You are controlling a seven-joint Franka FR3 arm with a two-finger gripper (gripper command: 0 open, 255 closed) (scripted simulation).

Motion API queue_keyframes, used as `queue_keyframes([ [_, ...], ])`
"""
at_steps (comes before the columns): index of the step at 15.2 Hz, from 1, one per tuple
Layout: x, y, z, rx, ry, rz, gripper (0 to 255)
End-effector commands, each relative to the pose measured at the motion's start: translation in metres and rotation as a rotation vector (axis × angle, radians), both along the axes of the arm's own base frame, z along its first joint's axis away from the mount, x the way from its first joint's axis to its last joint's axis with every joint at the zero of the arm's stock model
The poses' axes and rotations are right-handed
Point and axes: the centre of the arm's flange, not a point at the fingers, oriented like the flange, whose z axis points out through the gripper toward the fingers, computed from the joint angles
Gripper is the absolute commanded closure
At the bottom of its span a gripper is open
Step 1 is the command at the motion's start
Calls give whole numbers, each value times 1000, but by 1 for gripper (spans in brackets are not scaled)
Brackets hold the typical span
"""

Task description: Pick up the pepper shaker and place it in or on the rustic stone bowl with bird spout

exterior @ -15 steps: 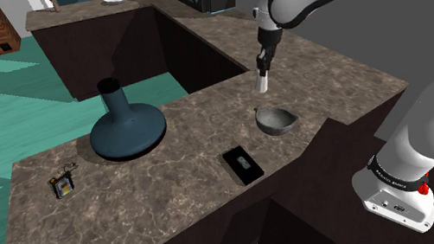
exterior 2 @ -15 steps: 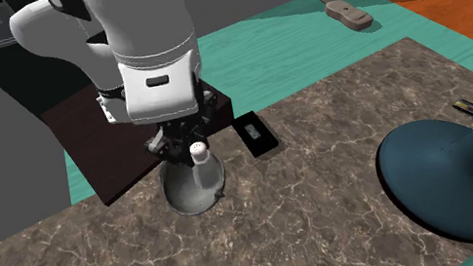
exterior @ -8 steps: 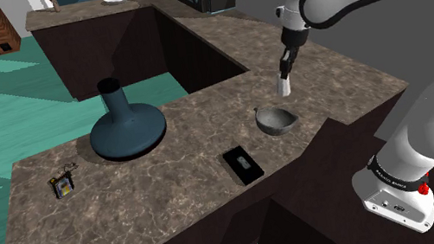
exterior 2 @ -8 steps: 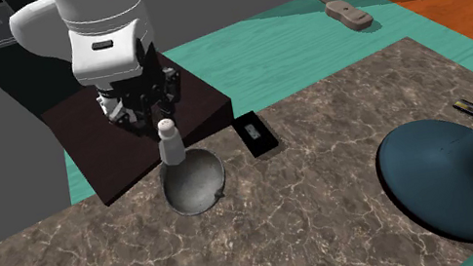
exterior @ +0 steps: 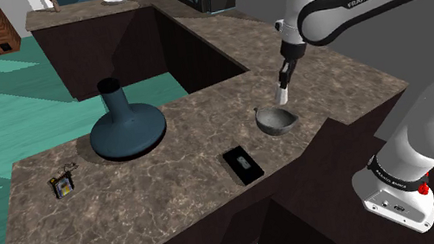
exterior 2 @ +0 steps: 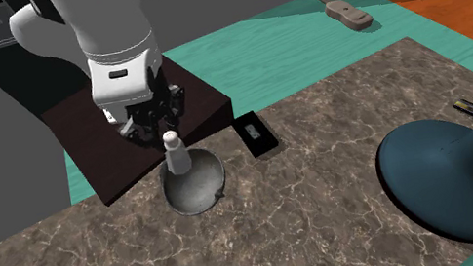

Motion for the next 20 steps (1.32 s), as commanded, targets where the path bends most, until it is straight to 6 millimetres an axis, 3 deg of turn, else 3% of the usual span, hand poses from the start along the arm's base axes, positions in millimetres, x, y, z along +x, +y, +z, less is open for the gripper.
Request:
queue_keyframes([
  [1, 0, 0, -11, 0, -1, 0, 255],
  [10, 0, 0, -59, 0, -1, 0, 255],
  [18, 0, 0, -62, 0, -1, 0, 255],
  [19, 0, 0, -62, 0, -1, 0, 0],
  [20, 0, 0, -62, 0, -1, 0, 0],
])
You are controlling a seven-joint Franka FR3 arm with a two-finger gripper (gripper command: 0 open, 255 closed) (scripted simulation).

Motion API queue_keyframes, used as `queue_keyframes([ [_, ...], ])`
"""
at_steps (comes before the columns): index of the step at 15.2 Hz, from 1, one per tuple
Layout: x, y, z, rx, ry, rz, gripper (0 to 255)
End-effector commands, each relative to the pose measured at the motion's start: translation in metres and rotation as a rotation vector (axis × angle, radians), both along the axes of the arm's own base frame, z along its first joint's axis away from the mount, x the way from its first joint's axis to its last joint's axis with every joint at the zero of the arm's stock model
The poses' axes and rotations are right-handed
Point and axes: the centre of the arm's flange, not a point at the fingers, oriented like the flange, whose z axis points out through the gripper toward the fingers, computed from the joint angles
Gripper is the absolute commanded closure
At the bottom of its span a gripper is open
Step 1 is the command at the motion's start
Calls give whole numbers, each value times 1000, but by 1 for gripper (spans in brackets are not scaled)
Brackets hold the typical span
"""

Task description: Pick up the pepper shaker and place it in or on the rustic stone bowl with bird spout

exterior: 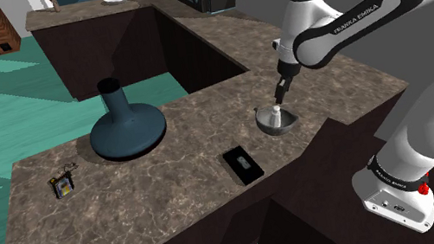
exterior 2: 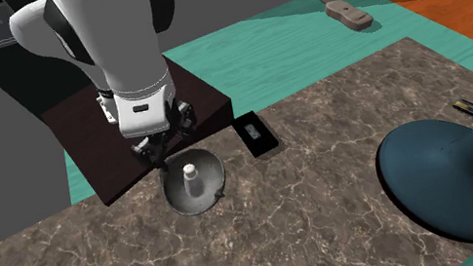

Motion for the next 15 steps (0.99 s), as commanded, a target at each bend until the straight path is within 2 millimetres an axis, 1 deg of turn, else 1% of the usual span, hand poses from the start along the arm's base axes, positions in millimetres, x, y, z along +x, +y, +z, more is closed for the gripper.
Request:
queue_keyframes([
  [1, 0, 0, 0, 0, 0, 0, 0],
  [4, 0, 0, 0, 0, 0, 0, 0],
  [7, -1, 3, 40, 0, 0, 0, 0],
  [8, -2, 3, 50, 0, 0, 0, 0],
  [15, -2, 3, 50, 0, 0, 0, 0],
])
